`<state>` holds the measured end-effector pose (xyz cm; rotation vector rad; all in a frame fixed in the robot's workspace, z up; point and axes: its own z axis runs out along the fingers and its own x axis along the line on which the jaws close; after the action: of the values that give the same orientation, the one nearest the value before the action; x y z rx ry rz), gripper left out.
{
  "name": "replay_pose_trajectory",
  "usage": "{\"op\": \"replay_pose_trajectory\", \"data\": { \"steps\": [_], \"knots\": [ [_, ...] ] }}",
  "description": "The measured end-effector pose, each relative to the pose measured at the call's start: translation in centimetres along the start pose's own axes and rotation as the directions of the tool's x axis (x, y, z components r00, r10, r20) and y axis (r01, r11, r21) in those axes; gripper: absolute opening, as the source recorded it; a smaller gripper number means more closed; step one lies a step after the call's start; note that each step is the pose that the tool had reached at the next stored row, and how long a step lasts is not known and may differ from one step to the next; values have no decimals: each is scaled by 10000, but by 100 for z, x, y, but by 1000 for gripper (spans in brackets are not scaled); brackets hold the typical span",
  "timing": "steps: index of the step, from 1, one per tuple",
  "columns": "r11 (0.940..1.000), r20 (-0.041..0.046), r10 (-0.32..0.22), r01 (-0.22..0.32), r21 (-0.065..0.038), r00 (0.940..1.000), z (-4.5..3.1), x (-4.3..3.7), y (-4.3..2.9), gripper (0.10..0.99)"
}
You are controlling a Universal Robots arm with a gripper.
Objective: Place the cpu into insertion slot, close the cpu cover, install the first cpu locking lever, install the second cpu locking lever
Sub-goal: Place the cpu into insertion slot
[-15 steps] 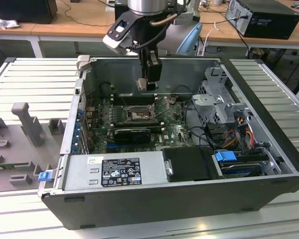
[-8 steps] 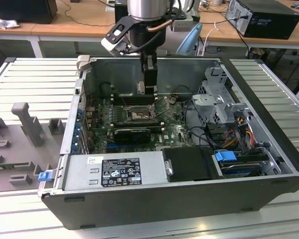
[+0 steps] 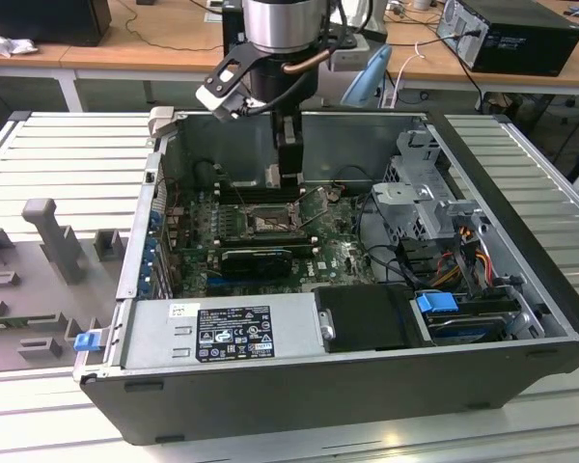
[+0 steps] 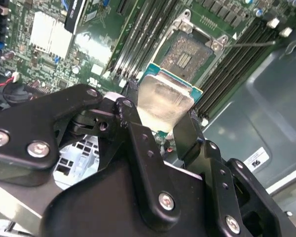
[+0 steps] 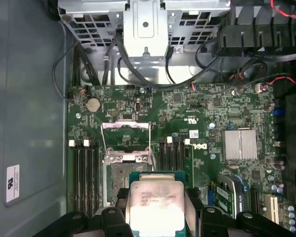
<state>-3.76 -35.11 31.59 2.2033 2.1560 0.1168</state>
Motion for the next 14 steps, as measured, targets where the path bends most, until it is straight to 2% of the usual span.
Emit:
{"op": "replay_pose_trajectory", "data": {
  "steps": [2,6,11,14],
  "knots": [
    [10000,-1,-75,75,4,10000,28,15,-34,529],
    [9999,2,-120,120,7,9999,103,60,-57,529],
    [9999,1,-147,147,8,9999,270,82,-102,529],
    [9999,6,-152,152,8,9999,327,81,-113,529]
  ]
}}
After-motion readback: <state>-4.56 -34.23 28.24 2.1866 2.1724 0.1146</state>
